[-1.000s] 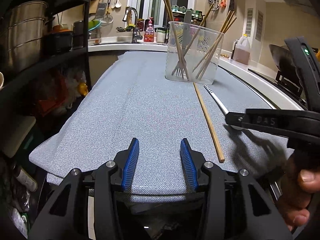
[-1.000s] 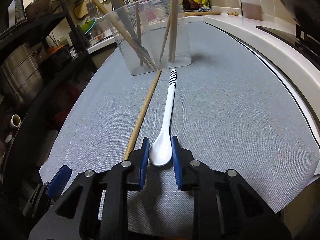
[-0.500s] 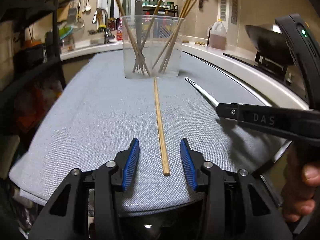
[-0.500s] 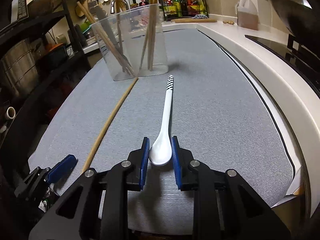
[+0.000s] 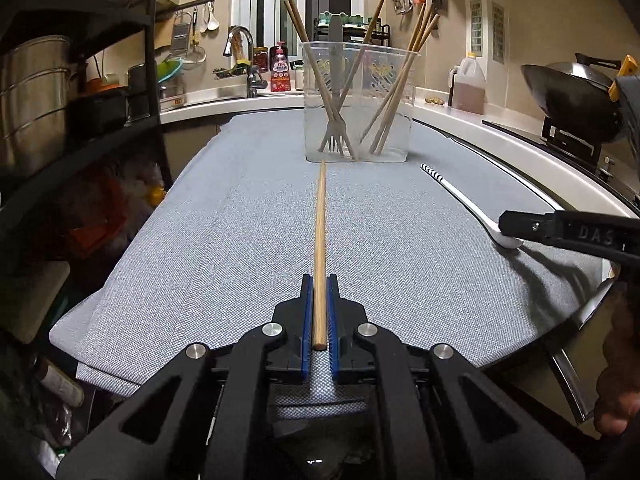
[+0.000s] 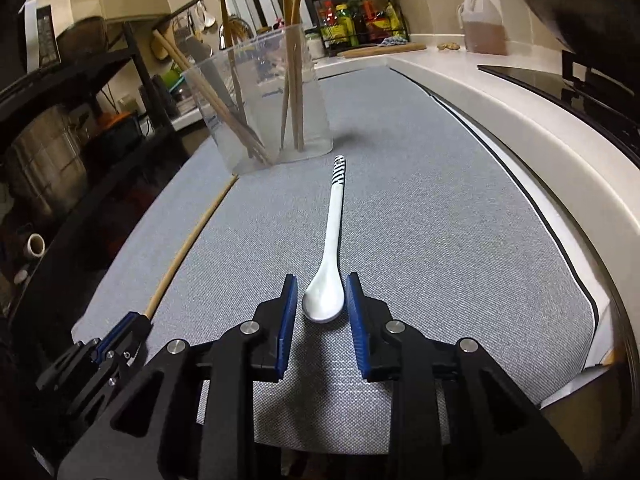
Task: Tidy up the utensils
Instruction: 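Close the left gripper on the chopstick while the right gripper closes on the white spoon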
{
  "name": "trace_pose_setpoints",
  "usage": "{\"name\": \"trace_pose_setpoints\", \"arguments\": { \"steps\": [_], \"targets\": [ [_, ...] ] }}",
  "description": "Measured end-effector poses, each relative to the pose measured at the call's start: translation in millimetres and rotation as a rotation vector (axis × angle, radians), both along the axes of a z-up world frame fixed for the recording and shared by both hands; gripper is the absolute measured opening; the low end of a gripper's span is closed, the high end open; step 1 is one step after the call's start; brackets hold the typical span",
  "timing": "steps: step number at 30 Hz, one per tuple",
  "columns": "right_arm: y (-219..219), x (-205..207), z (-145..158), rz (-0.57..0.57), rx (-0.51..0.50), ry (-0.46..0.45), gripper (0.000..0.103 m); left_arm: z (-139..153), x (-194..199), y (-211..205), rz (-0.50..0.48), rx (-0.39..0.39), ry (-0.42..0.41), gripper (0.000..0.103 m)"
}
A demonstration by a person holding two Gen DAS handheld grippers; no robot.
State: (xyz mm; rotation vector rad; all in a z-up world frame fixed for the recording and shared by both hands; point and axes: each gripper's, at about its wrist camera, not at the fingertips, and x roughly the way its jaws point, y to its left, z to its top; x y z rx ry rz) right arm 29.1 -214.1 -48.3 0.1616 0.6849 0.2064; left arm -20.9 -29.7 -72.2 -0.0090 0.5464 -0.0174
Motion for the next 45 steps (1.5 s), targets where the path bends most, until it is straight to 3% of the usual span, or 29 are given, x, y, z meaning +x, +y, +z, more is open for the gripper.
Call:
{"name": "trace_pose_setpoints", "arguments": {
  "steps": [3,7,14,25,32,39,45],
  "targets": [
    [-4.6,3.3,-3.9,-0.052,-0.003,0.024,0.027,-0.2,-0.2,-0.9,-0.001,-0.001,0.0,0.007],
    [-0.7,5.9,-7.2,-0.057,-0.011,0.041,0.014,0.1,-1.3,-2.5,-0.011,-0.005,-0.003,0.007],
    [18.3,0.7,-8.4,-0.01,-0.062,0.032,0.017,0.6,-1.3,-5.6,-0.02,-0.001,-0.006,0.007],
    [17.2,-3.0,-3.7,-0.004,0.036,0.073,0.02,0.6,-1.6,-6.0,-0.019,-0.003,-0.007,0.007],
    [32.4,-4.7,-7.8,0.015,-0.012,0.078,0.021,0.5,-1.8,-6.6,-0.02,-0.004,-0.008,0.007],
    [31.4,-7.0,-6.2,-0.016,-0.064,0.055,0.011,0.4,-1.4,-7.8,-0.019,-0.005,-0.009,0.007],
    [23.9,-6.5,-4.4,-0.047,-0.122,0.034,0.01,0.2,-1.8,-7.6,-0.02,-0.006,-0.008,0.007]
  ]
}}
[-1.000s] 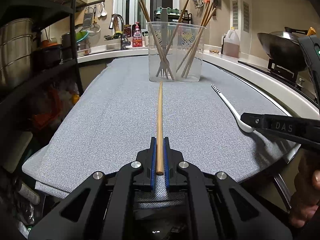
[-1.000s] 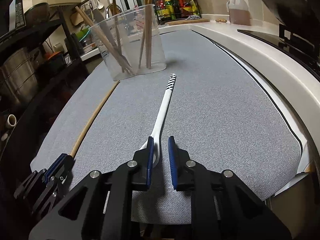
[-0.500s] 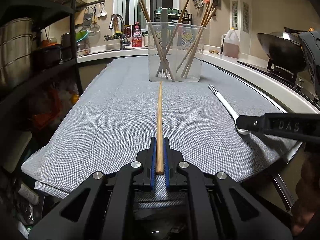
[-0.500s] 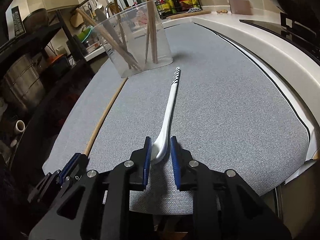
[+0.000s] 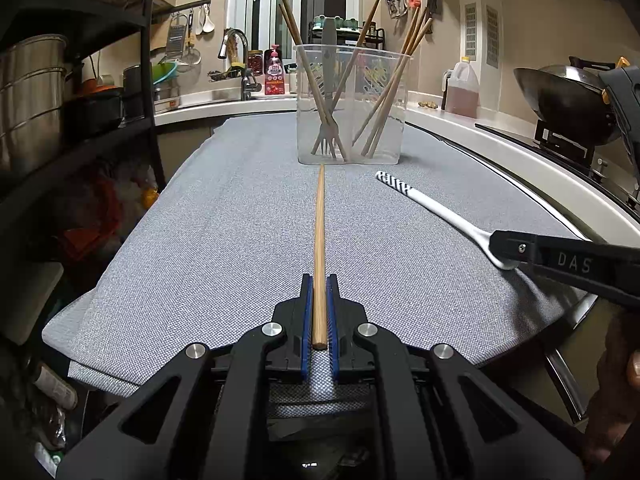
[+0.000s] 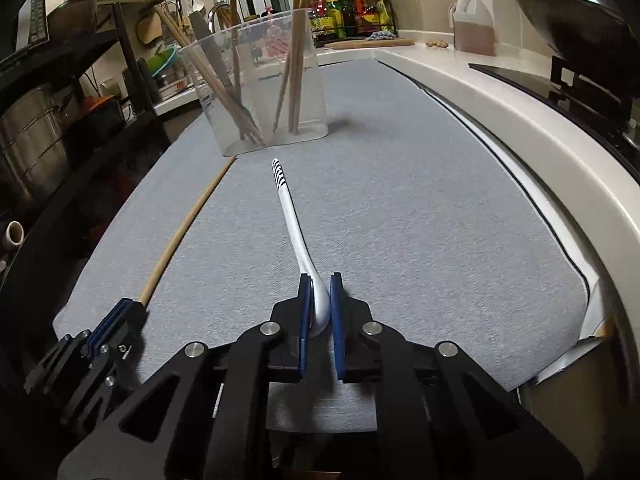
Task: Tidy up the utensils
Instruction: 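Close the left gripper on the chopstick while the right gripper closes on the white spoon, then lift the left-held chopstick over the container while the right tool carries the spoon there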
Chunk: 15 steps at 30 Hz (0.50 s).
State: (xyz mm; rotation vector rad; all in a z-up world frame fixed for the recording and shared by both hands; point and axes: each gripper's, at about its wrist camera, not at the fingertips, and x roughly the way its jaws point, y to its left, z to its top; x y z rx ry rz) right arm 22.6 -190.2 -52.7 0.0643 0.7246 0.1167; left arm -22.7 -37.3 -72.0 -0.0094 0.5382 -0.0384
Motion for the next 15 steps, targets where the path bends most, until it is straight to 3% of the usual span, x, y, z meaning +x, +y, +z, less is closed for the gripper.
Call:
{"name": "trace_pose_setpoints", "arguments": {
  "steps": [7,15],
  "targets": [
    [-3.8,-1.9,-1.2,-0.015,-0.044,-0.021,0.014,0.1,0.5,1.8,0.001,-0.004,-0.001,0.007],
    [1.0,-10.1,-3.8,-0.005,-0.06,-0.041,0.011,-1.1,0.2,0.8,0.007,0.012,-0.009,0.007]
  ]
}}
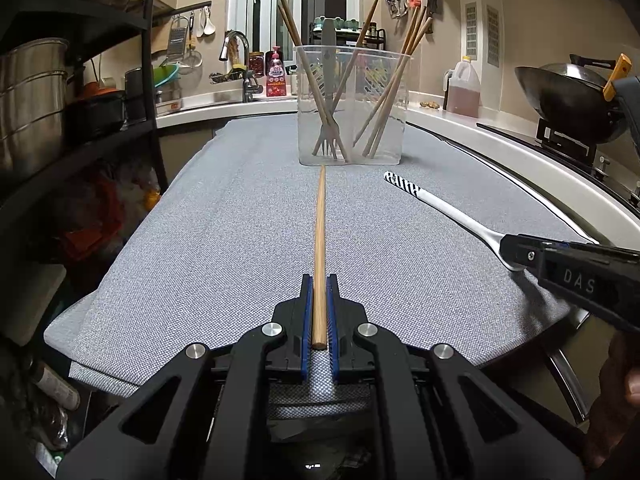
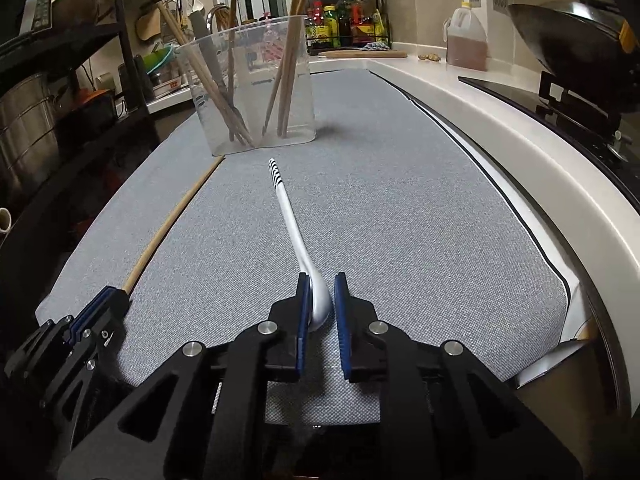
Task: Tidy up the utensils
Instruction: 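Lift the left-held chopstick over the container while the right tool carries the spoon there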
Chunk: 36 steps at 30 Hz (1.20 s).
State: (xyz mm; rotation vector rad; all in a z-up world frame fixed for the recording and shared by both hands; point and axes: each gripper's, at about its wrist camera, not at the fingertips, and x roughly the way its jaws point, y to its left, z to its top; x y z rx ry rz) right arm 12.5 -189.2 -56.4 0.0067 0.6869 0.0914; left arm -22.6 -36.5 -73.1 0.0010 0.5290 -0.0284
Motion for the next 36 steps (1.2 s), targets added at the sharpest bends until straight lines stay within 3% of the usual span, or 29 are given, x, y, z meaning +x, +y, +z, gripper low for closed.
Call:
{"name": "trace_pose_setpoints", "arguments": {
  "steps": [7,17,36],
  "targets": [
    [-1.5,-0.7,1.0,-0.008,0.0,-0.005,0.011,1.1,-0.7,2.5,-0.001,0.004,0.003,0.007],
    [8.4,-9.4,20.9,0.009,-0.094,-0.07,0.011,8.6,-0.5,6.5,0.006,-0.007,0.005,0.006],
    [8.0,-18.2,45.7,0.014,-0.116,-0.135,0.012,59.4,-15.9,16.0,0.028,0.0,-0.131,0.006]
  ]
}}
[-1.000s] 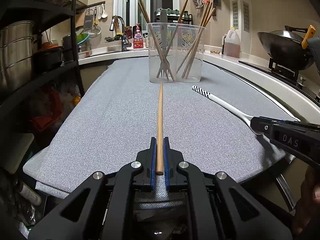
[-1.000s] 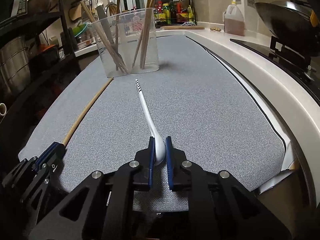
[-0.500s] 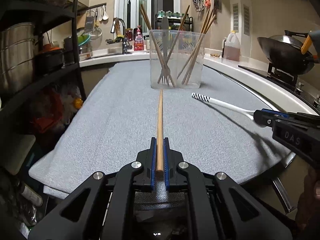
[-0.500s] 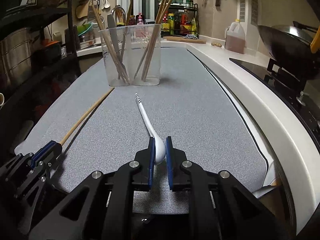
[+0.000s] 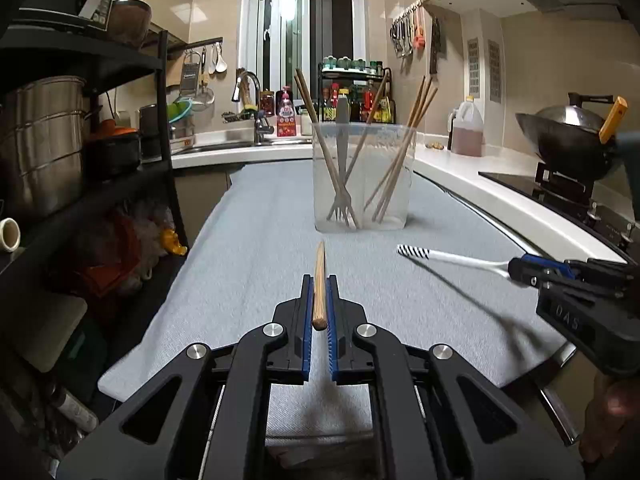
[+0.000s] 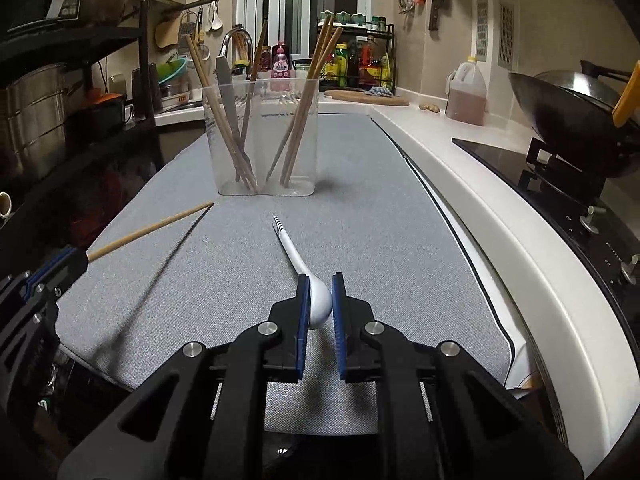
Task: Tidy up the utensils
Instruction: 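Lift the left-held chopstick over the container while the right tool carries the spoon there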
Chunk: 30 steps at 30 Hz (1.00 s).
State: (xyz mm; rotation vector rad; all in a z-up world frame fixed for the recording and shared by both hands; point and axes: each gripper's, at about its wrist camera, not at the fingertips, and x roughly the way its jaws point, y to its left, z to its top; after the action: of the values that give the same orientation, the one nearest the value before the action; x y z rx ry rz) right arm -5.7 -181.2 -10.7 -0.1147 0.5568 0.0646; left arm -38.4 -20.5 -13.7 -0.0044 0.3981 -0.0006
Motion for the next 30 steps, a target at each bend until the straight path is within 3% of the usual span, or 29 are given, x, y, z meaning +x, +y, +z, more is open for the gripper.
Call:
{"name": "trace_pose_setpoints", "arguments": {
  "steps": [20,30],
  "targets": [
    [-6.1,-1.1,30.8,0.04,-0.003,-0.051,0.012,39.8,6.3,10.9,0.0,-0.032,-0.079,0.006],
    [6.0,15.1,87.7,0.132,-0.05,-0.093,0.012,83.6,31.7,26.6,-0.029,-0.04,-0.08,0.006]
  ]
}}
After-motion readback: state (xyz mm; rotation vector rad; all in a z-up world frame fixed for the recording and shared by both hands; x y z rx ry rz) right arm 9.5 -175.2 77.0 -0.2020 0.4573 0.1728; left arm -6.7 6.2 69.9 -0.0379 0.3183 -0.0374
